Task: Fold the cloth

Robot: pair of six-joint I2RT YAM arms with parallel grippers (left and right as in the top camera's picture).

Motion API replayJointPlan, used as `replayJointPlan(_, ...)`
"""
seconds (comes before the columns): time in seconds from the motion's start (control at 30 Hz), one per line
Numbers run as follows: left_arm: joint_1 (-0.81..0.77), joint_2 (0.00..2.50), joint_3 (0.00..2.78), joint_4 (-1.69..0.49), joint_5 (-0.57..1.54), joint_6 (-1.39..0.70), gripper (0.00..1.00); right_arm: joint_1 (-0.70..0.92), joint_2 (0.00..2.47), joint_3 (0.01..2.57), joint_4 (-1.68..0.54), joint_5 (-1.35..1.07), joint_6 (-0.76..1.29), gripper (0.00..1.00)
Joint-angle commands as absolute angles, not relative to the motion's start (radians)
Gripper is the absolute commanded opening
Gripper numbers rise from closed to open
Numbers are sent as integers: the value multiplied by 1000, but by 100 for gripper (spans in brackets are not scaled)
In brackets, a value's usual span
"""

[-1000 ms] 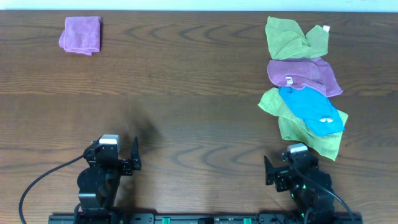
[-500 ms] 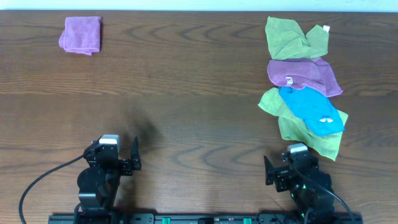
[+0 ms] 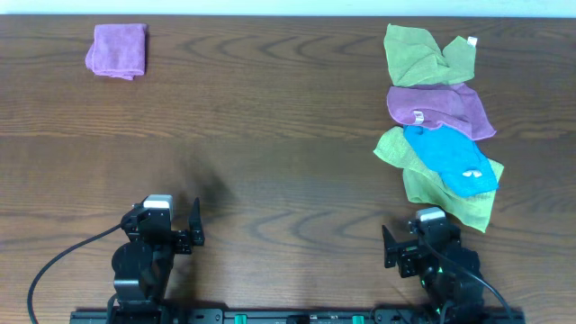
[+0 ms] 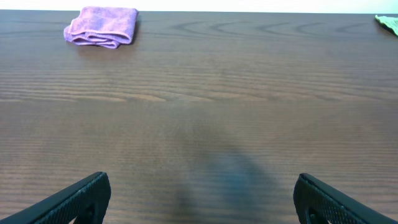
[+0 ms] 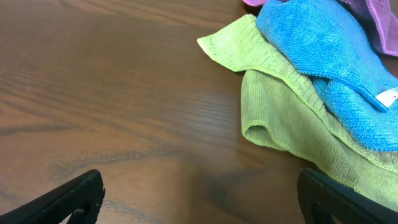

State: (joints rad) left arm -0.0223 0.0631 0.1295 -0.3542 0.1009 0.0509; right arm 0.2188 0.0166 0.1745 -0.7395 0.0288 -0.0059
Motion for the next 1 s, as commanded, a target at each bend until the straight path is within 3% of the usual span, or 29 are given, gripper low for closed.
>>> replayJointPlan(0.0, -18, 56, 107, -357, 101, 60, 95, 210, 6, 162, -741, 22, -16, 99)
replayJointPlan(0.43, -18, 56, 107, -357, 101, 60, 95, 210, 6, 162, -741, 22, -16, 99)
replayJointPlan(0.53, -18, 56, 107, -357, 101, 60, 96, 210, 6, 161, -612, 59, -10, 99)
replayJointPlan(0.63, -18, 56, 107, -357, 101, 60, 95, 209, 6, 161, -379, 75, 189, 99)
replayJointPlan(0.73, -18, 56, 107, -357, 101, 60, 95, 206, 6, 161, -270, 207, 556, 99)
replayJointPlan(0.97, -18, 56, 107, -357, 101, 60, 95, 199, 7, 160, -62, 654, 723, 99)
